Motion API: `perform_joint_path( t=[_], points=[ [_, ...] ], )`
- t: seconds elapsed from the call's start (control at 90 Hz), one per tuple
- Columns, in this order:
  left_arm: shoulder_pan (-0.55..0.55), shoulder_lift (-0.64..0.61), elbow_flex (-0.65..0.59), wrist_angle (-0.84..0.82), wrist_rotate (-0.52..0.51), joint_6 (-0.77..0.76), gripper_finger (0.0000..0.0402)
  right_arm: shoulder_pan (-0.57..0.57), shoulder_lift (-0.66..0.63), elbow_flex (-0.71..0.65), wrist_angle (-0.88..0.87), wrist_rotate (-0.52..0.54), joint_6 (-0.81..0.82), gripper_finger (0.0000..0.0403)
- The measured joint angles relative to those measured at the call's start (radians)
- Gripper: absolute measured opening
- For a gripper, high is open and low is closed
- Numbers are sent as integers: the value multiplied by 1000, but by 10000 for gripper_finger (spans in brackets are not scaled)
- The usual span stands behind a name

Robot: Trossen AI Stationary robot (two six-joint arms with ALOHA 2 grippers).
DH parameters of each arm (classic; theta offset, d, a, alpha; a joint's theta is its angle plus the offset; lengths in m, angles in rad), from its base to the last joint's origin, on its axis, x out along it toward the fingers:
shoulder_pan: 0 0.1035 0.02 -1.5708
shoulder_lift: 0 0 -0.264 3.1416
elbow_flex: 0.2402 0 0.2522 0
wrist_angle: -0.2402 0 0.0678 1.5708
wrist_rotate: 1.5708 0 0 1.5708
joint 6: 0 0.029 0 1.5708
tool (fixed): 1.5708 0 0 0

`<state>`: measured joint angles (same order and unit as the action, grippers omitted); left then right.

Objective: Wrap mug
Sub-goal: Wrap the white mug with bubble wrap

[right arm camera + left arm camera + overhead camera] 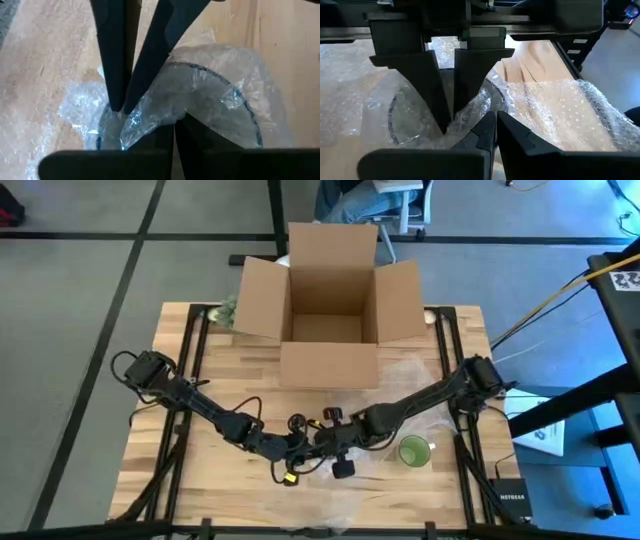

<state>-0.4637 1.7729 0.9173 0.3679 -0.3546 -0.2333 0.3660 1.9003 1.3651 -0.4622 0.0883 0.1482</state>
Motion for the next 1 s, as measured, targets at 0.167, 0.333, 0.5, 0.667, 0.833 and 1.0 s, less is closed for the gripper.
perform_joint_path(
  t=[0.167,0.333,0.5,0.667,0.833,1.0],
  points=[
    [0,1,0,-4,0,-2,0,0,0,0,1,0,0,3],
    [0,1,-1,-5,1,-2,0,0,0,10,-12,0,0,3],
    [0,2,-1,-8,4,-2,0,0,0,52,-26,0,-1,3],
    [0,3,-2,-8,-5,-2,0,0,0,107,-93,1,-2,3],
    [0,3,-2,-8,-8,-2,0,0,0,162,-177,1,-1,3],
    [0,3,-2,-8,-8,-4,0,0,0,221,-256,1,-1,3]
  ],
)
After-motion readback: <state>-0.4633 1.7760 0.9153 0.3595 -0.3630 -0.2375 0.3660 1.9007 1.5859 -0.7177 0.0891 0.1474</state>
